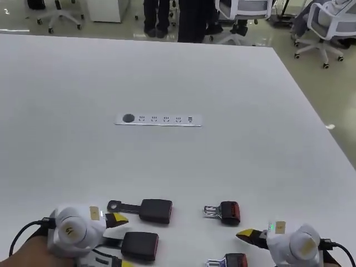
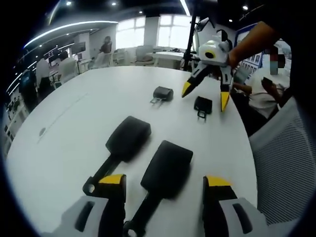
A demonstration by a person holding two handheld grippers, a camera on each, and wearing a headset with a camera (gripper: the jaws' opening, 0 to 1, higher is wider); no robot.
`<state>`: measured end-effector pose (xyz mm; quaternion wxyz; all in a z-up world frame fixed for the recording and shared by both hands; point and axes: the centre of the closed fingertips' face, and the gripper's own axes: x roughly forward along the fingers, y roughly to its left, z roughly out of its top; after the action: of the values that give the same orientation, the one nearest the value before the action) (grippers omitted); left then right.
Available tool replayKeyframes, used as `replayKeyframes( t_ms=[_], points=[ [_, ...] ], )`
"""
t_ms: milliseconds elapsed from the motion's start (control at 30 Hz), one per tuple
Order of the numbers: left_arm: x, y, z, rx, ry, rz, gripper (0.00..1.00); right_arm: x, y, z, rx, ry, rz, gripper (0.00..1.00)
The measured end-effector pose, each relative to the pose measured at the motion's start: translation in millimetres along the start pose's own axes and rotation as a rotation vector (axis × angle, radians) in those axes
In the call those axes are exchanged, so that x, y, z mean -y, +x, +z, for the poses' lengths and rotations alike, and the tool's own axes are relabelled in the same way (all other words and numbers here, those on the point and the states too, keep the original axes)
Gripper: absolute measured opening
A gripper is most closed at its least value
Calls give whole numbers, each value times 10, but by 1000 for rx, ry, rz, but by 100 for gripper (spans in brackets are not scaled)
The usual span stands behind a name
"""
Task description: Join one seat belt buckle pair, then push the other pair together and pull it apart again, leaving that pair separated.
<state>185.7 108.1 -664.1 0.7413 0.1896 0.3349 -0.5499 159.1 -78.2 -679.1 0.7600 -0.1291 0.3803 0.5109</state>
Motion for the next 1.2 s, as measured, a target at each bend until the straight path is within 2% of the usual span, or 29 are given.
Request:
replayKeyframes(
  t_ms=[100, 200, 300, 333, 400, 467, 533, 567, 600, 667, 733, 867, 900, 1033, 1200],
  points=[
    [0, 28, -17, -11, 12, -16, 62, 5, -2, -37, -20, -14, 20, 70],
    [2, 59, 14, -5, 25, -32, 57, -53, -9, -91, -54, -39, 51, 66],
    [-14, 102, -50, -22, 38, -44, 57, -80, 1, -157, -79, -60, 63, 63],
    [-18, 119, -75, -31, 46, -49, 57, -68, 17, -119, -59, -83, 59, 62],
    [-21, 132, -103, -40, 55, -57, 55, -59, -4, -142, -69, -65, 61, 61],
    [-31, 132, -130, -49, 61, -52, 52, -40, -6, -147, -69, -64, 58, 59],
    [-76, 183, -98, -35, 73, -57, 49, -61, 6, -175, -76, -94, 66, 56],
    [-54, 174, -97, -36, 82, -65, 45, -77, 6, -193, -84, -102, 73, 53],
    [-49, 183, -94, -38, 110, -76, 41, -80, 12, -204, -88, -108, 77, 49],
    [-94, 184, -136, -44, 115, -60, 38, -88, 19, -210, -98, -134, 74, 46],
    [-95, 182, -145, -49, 132, -66, 37, -106, 21, -192, -101, -132, 74, 44],
    [-108, 187, -176, -58, 153, -69, 36, -99, 22, -182, -125, -174, 44, 35],
    [-105, 185, -183, -58, 154, -71, 36, -108, 27, -142, -113, -198, 48, 35],
    [-62, 186, -194, -70, 189, -92, 35, -122, -7, -139, -126, -203, 56, 35],
    [-20, 192, -205, -74, 204, -102, 35, -106, -29, -153, -137, -214, 59, 34]
  ],
)
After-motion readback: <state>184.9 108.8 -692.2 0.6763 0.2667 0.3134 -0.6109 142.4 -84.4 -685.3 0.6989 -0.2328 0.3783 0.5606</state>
